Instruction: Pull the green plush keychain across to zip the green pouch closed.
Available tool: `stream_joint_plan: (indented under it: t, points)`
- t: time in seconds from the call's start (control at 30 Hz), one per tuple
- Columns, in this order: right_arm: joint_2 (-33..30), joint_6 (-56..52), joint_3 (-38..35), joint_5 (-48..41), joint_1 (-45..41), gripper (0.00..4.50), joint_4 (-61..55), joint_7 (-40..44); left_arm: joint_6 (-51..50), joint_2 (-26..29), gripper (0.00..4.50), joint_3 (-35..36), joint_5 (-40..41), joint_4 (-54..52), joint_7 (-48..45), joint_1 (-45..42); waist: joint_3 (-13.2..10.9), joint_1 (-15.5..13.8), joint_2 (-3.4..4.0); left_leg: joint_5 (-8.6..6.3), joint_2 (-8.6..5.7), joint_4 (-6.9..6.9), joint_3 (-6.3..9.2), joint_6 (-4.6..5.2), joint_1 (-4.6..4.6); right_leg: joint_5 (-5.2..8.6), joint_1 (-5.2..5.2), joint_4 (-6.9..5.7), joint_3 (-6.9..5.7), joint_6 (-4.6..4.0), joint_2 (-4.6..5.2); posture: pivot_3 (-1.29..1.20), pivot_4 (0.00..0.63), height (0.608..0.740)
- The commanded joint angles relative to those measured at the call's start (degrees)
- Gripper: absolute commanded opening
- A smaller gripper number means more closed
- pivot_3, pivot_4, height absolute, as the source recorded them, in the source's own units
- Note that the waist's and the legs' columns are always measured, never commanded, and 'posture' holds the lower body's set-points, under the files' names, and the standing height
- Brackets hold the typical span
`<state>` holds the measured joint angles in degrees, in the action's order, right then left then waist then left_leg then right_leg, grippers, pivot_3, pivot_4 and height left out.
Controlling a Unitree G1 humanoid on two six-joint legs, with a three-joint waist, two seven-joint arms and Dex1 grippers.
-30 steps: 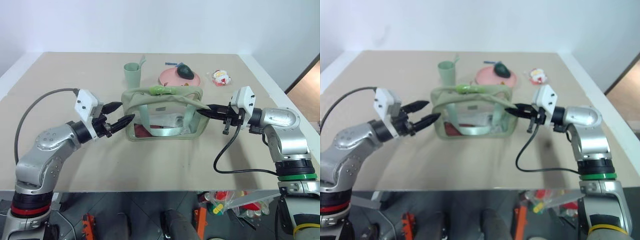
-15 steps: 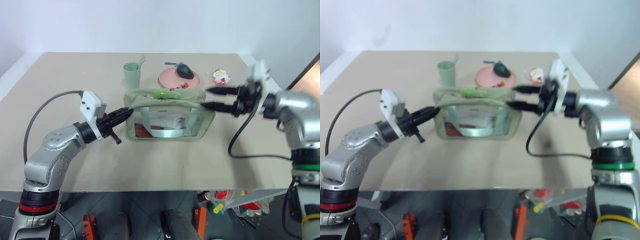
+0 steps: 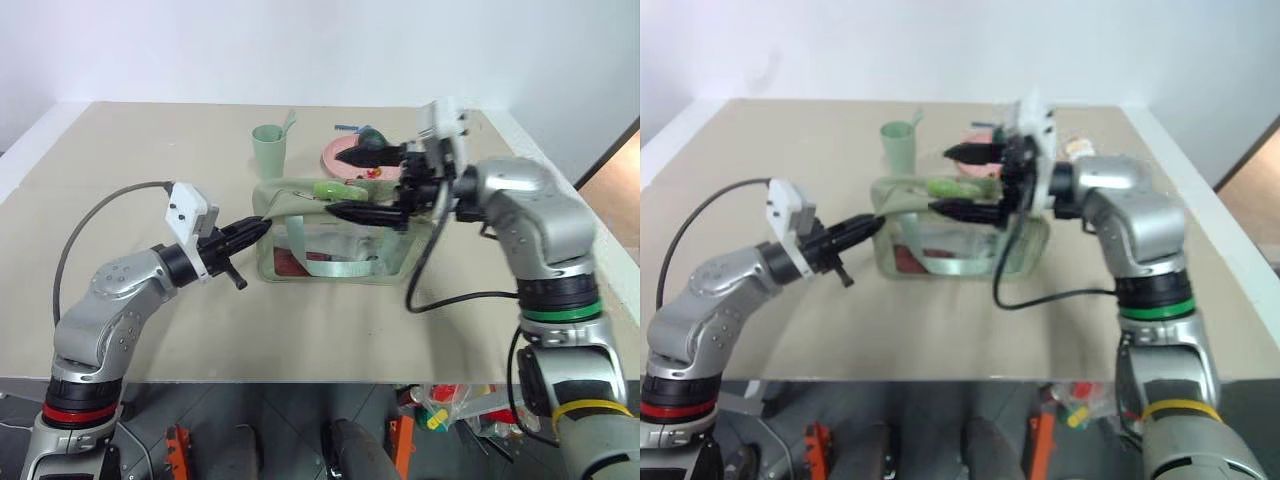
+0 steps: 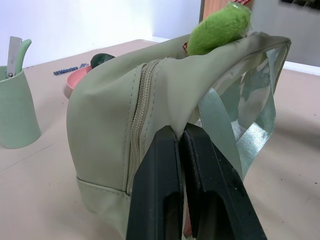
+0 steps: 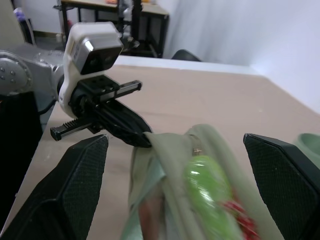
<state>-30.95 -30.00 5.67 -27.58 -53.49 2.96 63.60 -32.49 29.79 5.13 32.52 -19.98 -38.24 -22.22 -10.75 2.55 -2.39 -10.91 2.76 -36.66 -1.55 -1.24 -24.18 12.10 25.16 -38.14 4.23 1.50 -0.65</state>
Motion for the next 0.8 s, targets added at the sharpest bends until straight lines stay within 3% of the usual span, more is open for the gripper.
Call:
stream_joint_plan:
  t: [0.03,0.07,0.13,0.3,0.33,0.47,0.5,0.8]
  points:
    - [0.3,1.8,0.0,2.0,-2.5,4.49,1.7,-0.3,0.3,-0.3,0.0,-0.9,-0.1,-1.5,0.1,-0.6,0.0,0.0,0.0,0.0,-0.01,0.0,-0.01,0.0,0.0,0.0,0.0,0.0,0.01,0.01,0.01,0.0,0.15,0.74]
    - [0.6,1.6,0.1,2.2,-2.6,4.08,2.4,-0.5,0.4,-0.3,0.0,-1.0,-0.3,-1.5,0.2,-0.5,0.0,0.0,0.0,0.0,-0.01,0.0,0.0,0.0,0.0,0.0,-0.01,0.01,-0.01,0.01,0.02,0.0,0.15,0.74]
    - [1.1,0.9,-0.1,2.3,-2.8,3.69,3.5,-1.0,0.6,-0.2,0.0,-1.2,-0.5,-1.5,0.3,-0.3,0.0,0.0,0.0,0.0,0.0,0.0,0.0,0.0,0.0,0.0,-0.01,0.01,-0.01,0.01,0.01,0.0,0.15,0.74]
    - [1.0,0.7,0.0,3.2,-2.7,1.96,4.9,-0.4,0.5,-0.1,0.0,-1.3,-0.8,-1.9,0.3,0.0,0.0,0.0,0.0,0.0,0.0,0.02,0.03,0.0,0.0,0.0,0.0,0.01,-0.04,0.0,0.0,0.0,0.15,0.74]
    - [1.0,0.8,0.0,3.5,-2.6,1.43,5.1,-0.3,0.5,-0.1,0.0,-1.3,-0.8,-2.0,0.3,0.0,0.0,0.0,0.0,0.0,0.0,0.01,0.02,0.0,0.0,0.0,0.0,0.01,-0.03,0.0,0.0,0.0,0.15,0.74]
    - [0.8,1.4,0.1,4.3,-2.1,0.19,5.4,-0.1,0.5,-0.2,0.0,-1.4,-1.1,-2.0,0.4,0.0,0.0,0.0,0.0,0.0,0.0,0.01,0.02,0.0,0.0,0.0,0.0,0.01,-0.03,0.01,0.0,0.0,0.15,0.74]
    - [0.8,1.6,0.1,4.5,-2.1,0.02,5.4,-0.1,0.5,-0.2,0.0,-1.5,-1.2,-1.9,0.4,-0.2,0.0,0.0,0.0,0.0,0.0,0.01,0.03,0.0,0.0,0.0,0.0,0.01,-0.03,0.01,0.0,0.0,0.15,0.74]
    - [-1.1,11.1,-3.6,6.7,-4.3,0.02,6.7,-0.3,-0.5,-1.6,0.0,-1.7,-1.6,-1.0,3.1,-1.9,0.0,-0.1,0.0,0.0,-0.01,0.01,0.02,0.0,-0.01,-0.01,-0.01,0.01,-0.03,0.02,0.02,0.0,0.15,0.74]
